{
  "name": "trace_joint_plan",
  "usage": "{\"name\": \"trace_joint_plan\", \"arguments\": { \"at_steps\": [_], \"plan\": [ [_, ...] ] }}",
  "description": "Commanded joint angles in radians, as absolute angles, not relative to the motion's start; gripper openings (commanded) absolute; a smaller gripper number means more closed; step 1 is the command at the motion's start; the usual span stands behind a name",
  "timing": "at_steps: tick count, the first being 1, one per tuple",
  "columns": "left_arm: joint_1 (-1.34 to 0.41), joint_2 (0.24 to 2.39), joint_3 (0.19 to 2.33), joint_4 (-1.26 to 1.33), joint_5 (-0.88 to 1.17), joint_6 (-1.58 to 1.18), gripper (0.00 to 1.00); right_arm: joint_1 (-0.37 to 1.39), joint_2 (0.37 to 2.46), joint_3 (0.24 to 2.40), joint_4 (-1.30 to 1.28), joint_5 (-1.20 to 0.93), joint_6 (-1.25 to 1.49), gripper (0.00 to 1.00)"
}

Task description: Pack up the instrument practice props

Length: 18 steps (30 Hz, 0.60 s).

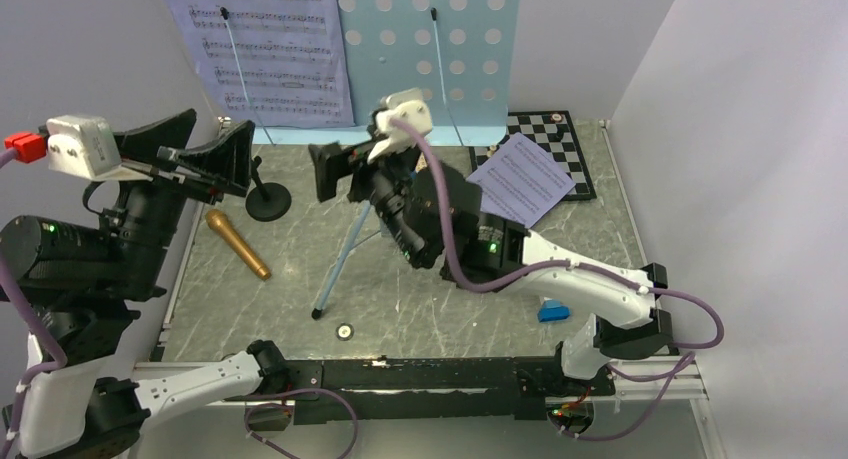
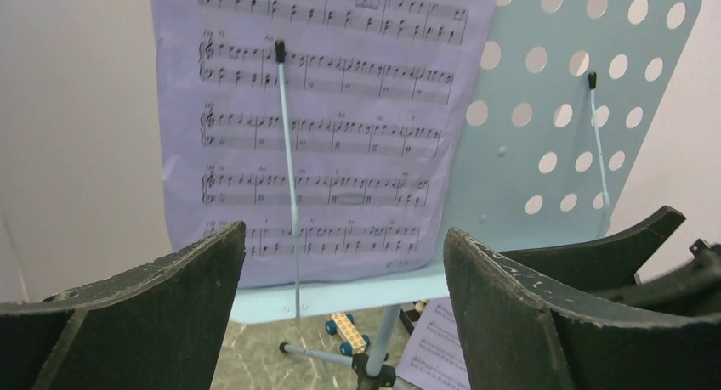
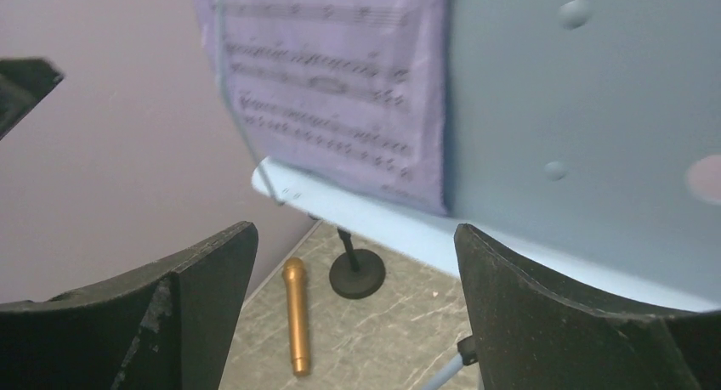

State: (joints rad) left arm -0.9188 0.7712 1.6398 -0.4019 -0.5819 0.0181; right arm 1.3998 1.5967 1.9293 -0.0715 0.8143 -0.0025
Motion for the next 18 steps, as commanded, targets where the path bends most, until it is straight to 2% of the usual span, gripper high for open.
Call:
{"name": "trace_joint_plan", "arguments": {
  "at_steps": [1,7,18],
  "plan": [
    [-0.919,0.84,1.726,-0.409,-0.594,0.054,0.9,1.326,1.574,2.027,-0.197,0.757,0.136,0.91],
    [-0.916,0.838,1.684,-0.387,-0.665,0.038,0.93,1.268,1.561,2.01,-0.237,0.668,0.197,0.91],
    [-0.887,0.816,1.589,-0.298,-0.695,0.054,0.85,1.244,1.613,2.042,-0.23,0.652,0.195,0.9]
  ]
}}
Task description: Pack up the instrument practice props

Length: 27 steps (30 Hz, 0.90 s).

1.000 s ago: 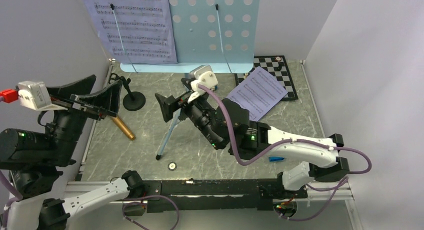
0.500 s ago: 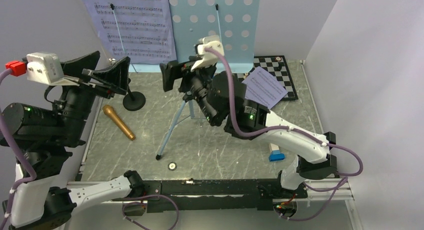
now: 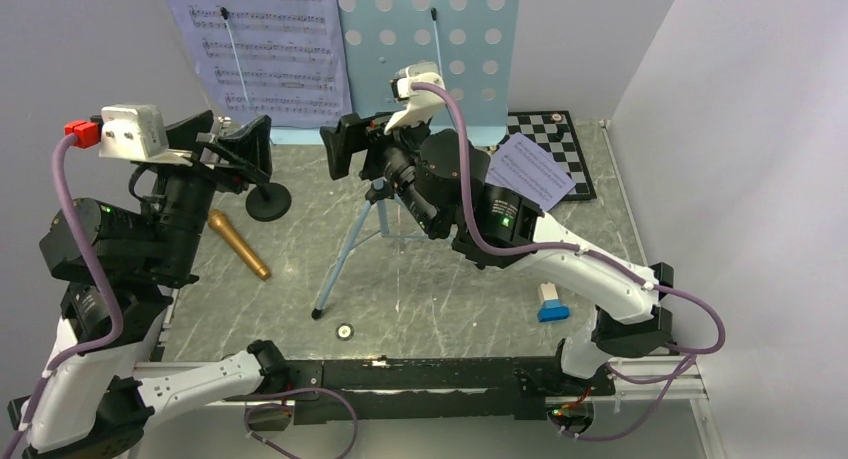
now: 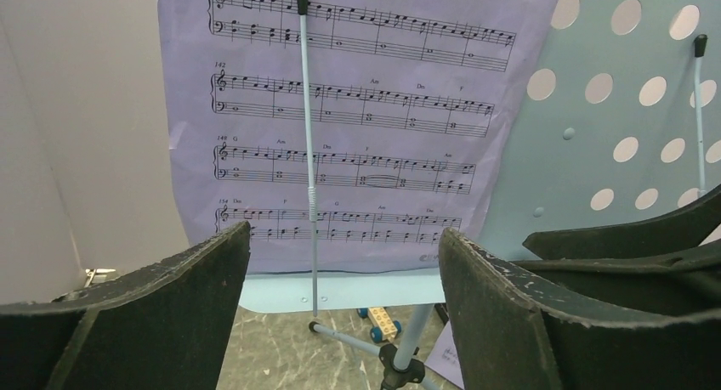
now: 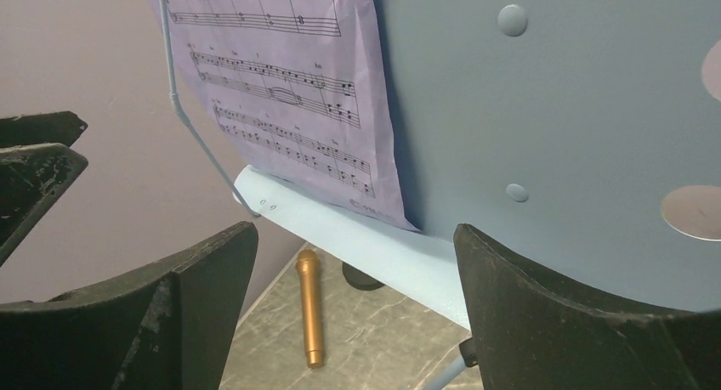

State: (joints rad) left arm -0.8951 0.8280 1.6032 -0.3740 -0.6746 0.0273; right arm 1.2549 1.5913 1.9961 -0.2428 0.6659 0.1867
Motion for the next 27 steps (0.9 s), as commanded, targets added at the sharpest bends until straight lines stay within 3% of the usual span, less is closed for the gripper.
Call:
{"name": "trace_joint_plan", "arguments": {
  "at_steps": [1,11,17,27],
  "plan": [
    [-0.887,0.817,1.584,-0.285,-0.695,0.058,0.83,1.242,1.62,2.046,-0.229,0.655,0.195,0.9],
    [-0.867,0.831,1.578,-0.257,-0.67,0.066,0.78,1.207,1.697,2.131,-0.261,0.653,0.211,0.87],
    [-0.819,0.843,1.586,-0.301,-0.626,0.027,0.8,1.191,1.714,2.137,-0.243,0.634,0.212,0.8],
    [-0.599,0.871,1.617,-0.368,-0.383,-0.139,0.72,1.186,1.721,2.134,-0.212,0.609,0.187,0.54]
  ]
}}
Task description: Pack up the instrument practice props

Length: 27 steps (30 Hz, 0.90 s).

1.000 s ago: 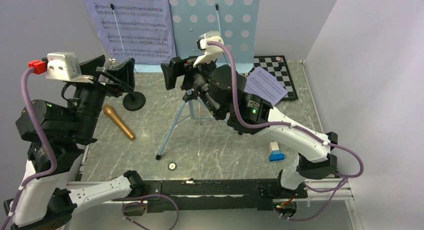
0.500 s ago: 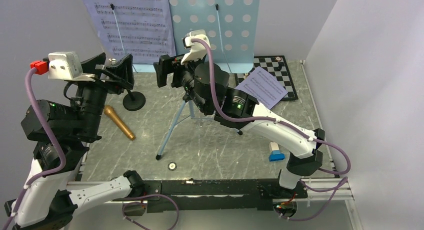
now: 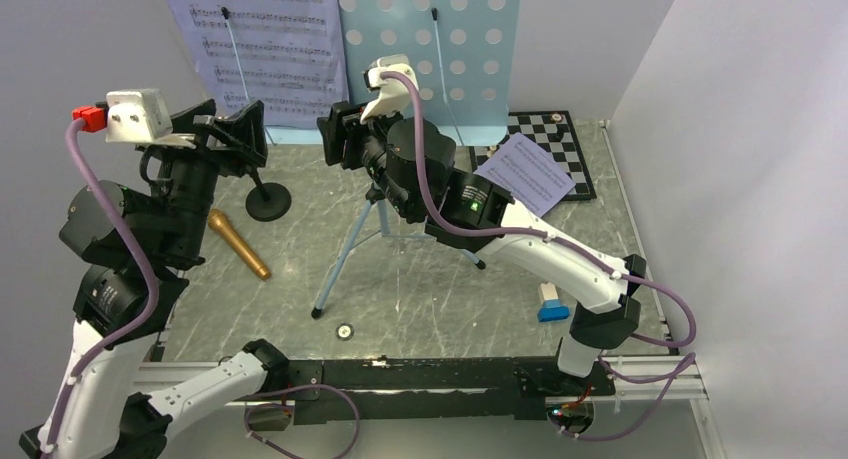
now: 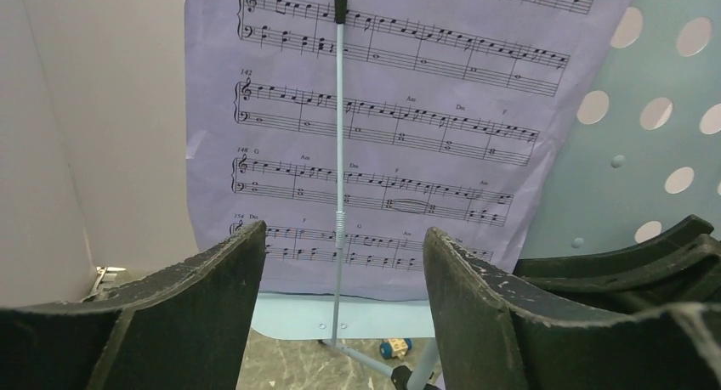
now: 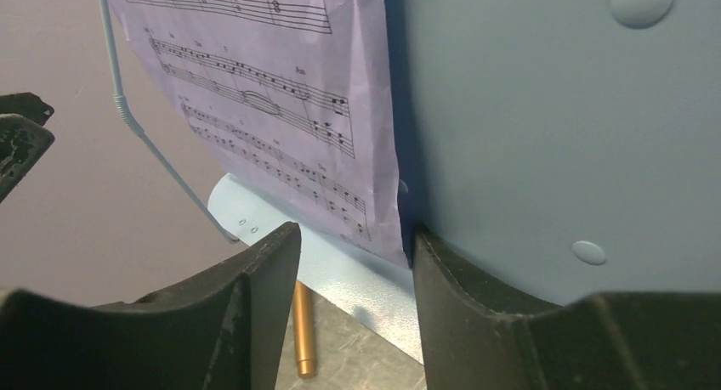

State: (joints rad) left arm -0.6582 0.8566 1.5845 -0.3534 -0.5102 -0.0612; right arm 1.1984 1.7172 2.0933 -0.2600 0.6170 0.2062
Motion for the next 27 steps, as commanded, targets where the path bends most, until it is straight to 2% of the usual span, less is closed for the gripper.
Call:
{"name": "trace_joint_plan", "arguments": {
  "at_steps": [1,5,10,27],
  "plan": [
    [-0.587,0.871,1.614,-0.363,-0.365,-0.145,0.71,1.184,1.72,2.132,-0.209,0.605,0.186,0.51],
    [-0.556,0.873,1.606,-0.331,-0.314,-0.159,0.7,1.182,1.717,2.132,-0.207,0.598,0.18,0.43],
    [-0.521,0.898,1.622,-0.325,-0.277,-0.175,0.68,1.178,1.71,2.12,-0.197,0.591,0.17,0.39],
    [-0.407,0.925,1.556,-0.231,-0.276,-0.19,0.51,1.164,1.715,2.112,-0.19,0.567,0.145,0.3]
  ]
}}
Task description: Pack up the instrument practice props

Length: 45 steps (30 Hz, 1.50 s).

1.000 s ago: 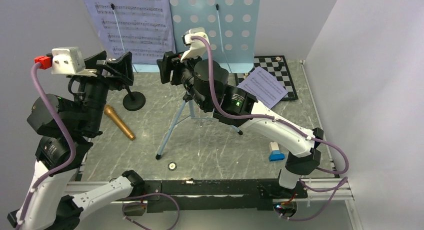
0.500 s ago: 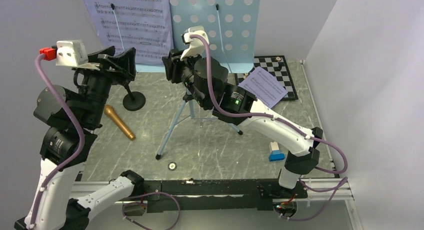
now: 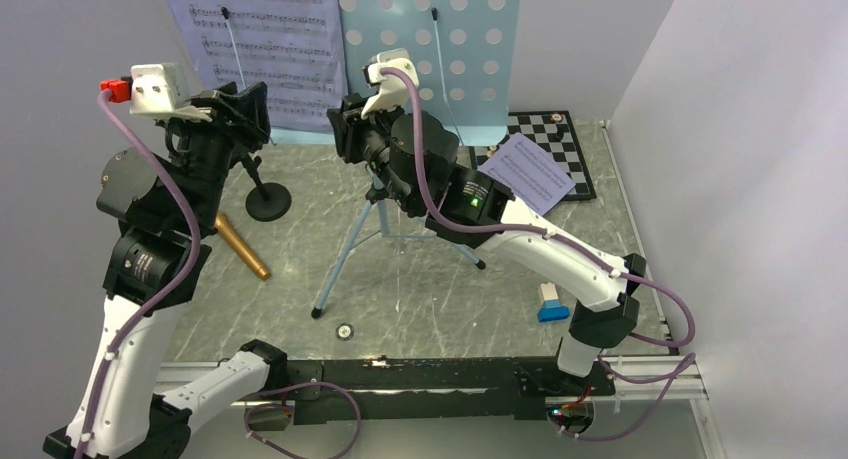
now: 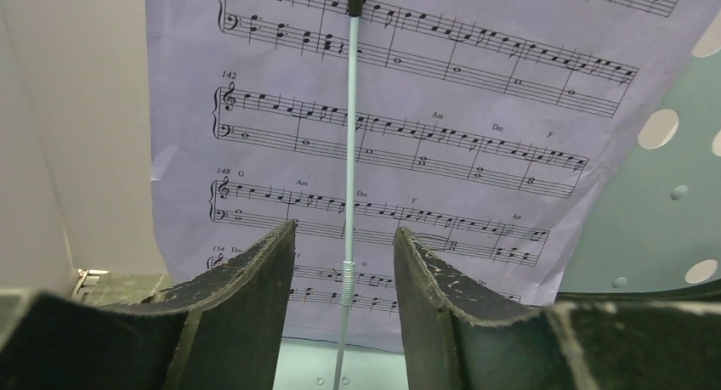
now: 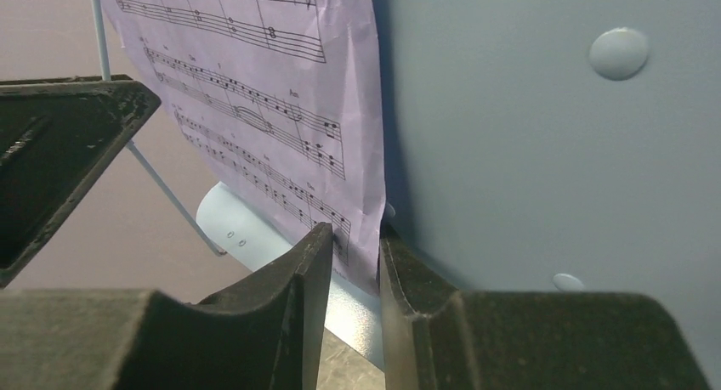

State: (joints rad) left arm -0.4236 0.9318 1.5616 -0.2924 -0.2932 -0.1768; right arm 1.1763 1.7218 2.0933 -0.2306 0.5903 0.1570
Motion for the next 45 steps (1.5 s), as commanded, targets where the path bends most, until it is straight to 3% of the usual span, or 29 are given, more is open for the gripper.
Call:
{"name": "trace_joint_plan", "arguments": {
  "at_steps": [1,11,18,22,24,36,45],
  "plan": [
    [-0.404,0.927,1.556,-0.231,-0.273,-0.191,0.49,1.162,1.715,2.109,-0.19,0.564,0.148,0.29],
    [-0.397,0.915,1.526,-0.218,-0.239,-0.211,0.26,1.152,1.701,2.088,-0.191,0.548,0.164,0.24],
    [-0.397,0.901,1.519,-0.215,-0.212,-0.216,0.0,1.15,1.691,2.076,-0.186,0.542,0.169,0.17],
    [-0.397,0.896,1.517,-0.215,-0.205,-0.223,0.0,1.15,1.682,2.068,-0.182,0.54,0.173,0.09],
    [-0.397,0.892,1.516,-0.216,-0.205,-0.225,0.0,1.15,1.675,2.063,-0.182,0.543,0.177,0.0],
    [-0.397,0.875,1.508,-0.216,-0.216,-0.226,0.0,1.154,1.554,1.999,-0.186,0.529,0.198,0.0],
    [-0.396,0.859,1.492,-0.204,-0.228,-0.223,0.0,1.154,1.261,1.778,-0.161,0.345,0.153,0.0]
  ]
}}
